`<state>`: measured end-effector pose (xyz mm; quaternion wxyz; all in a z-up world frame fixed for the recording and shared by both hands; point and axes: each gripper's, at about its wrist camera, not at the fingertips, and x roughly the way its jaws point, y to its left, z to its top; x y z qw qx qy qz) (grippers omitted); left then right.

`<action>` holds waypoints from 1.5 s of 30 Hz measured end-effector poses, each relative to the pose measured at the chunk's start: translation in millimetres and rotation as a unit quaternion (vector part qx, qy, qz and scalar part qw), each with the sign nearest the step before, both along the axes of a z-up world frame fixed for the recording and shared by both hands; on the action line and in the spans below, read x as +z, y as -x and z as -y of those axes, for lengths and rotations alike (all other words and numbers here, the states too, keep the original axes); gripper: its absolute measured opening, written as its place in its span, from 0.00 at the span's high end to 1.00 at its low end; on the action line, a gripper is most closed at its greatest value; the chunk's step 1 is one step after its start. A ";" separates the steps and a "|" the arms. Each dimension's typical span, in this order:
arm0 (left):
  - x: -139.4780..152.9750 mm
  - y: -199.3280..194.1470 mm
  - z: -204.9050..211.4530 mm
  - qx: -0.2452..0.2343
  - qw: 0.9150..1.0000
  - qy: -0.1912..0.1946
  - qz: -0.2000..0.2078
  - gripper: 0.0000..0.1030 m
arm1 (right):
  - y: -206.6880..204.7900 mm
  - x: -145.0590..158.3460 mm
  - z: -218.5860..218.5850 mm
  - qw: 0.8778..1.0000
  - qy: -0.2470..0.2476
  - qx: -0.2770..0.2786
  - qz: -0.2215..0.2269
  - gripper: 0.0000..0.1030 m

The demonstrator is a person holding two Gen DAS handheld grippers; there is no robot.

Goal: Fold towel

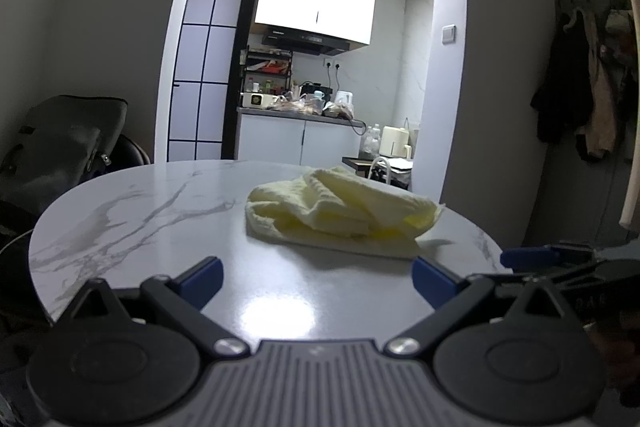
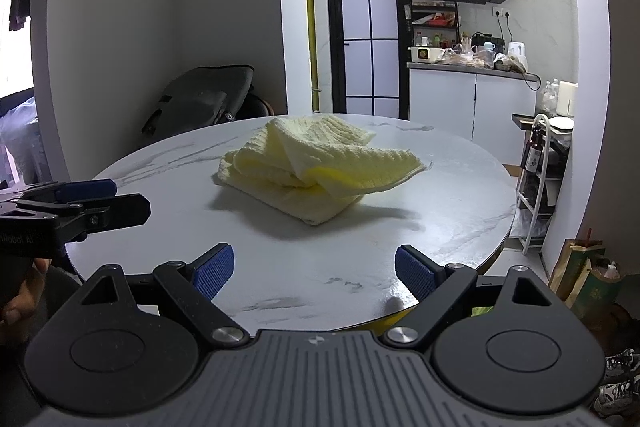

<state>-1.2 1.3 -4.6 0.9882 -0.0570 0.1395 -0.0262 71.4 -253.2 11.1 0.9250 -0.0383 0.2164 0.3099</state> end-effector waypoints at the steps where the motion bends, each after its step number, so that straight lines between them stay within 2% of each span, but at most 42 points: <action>1: -0.1 -0.3 0.4 0.000 1.000 0.000 -0.001 0.01 | 0.0 -0.2 0.1 1.000 0.000 0.000 0.000 0.12; 29: 1.4 -3.2 5.7 0.003 1.000 -0.006 -0.008 0.01 | -0.9 1.4 4.9 1.000 -0.007 -0.006 -0.010 0.12; 45: 4.8 -10.6 19.4 -0.005 1.000 0.003 -0.013 0.01 | -0.7 4.3 -1.8 1.000 0.014 -0.003 -0.002 0.11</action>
